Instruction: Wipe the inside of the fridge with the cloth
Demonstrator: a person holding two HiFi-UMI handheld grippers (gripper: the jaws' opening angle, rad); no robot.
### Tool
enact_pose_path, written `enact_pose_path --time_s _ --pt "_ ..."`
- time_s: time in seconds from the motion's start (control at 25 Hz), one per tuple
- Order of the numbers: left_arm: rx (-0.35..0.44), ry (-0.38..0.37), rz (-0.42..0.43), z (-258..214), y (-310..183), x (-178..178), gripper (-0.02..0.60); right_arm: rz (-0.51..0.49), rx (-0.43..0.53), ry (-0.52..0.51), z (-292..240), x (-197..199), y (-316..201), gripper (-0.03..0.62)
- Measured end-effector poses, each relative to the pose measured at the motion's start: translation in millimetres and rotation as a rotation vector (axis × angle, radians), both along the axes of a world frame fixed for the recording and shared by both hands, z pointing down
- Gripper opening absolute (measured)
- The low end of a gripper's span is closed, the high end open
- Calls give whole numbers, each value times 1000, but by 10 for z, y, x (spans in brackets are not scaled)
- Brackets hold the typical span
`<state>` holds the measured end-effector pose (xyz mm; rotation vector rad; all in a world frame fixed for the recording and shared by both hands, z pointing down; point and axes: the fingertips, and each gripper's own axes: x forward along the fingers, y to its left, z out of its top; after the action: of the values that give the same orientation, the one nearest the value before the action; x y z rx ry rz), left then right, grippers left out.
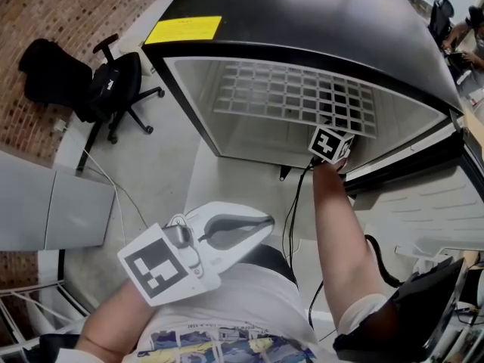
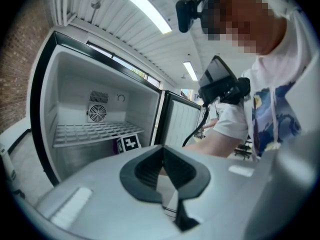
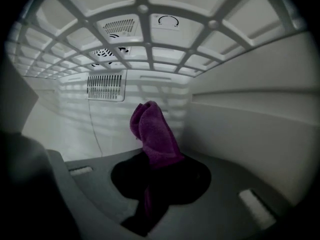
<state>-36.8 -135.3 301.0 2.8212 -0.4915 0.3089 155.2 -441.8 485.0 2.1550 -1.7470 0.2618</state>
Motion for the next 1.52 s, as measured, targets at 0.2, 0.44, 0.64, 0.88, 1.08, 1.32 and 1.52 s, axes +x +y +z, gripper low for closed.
enact_pose_path --time_s 0.2,0.44,0.64,0.88,1.08,1.32,1.52 --pt "-2 4 -2 -17 10 -85 6 71 -6 -22 19 88 114 54" --pt "-3 13 19 -22 94 -165 6 146 1 -87 19 154 298 54" --pt "-4 18 38 -41 178 -214 6 146 12 -92 -72 145 372 54" --pt "-7 24 51 -87 251 -278 6 237 34 -176 -112 209 590 54" --pt "-6 32 70 -117 359 -328 6 290 49 -234 -122 218 838 54" --pt "-5 46 104 -107 511 -361 6 334 47 -239 -108 271 1160 54" --pt "-7 59 119 -101 620 -398 5 377 52 -267 -98 335 1443 54"
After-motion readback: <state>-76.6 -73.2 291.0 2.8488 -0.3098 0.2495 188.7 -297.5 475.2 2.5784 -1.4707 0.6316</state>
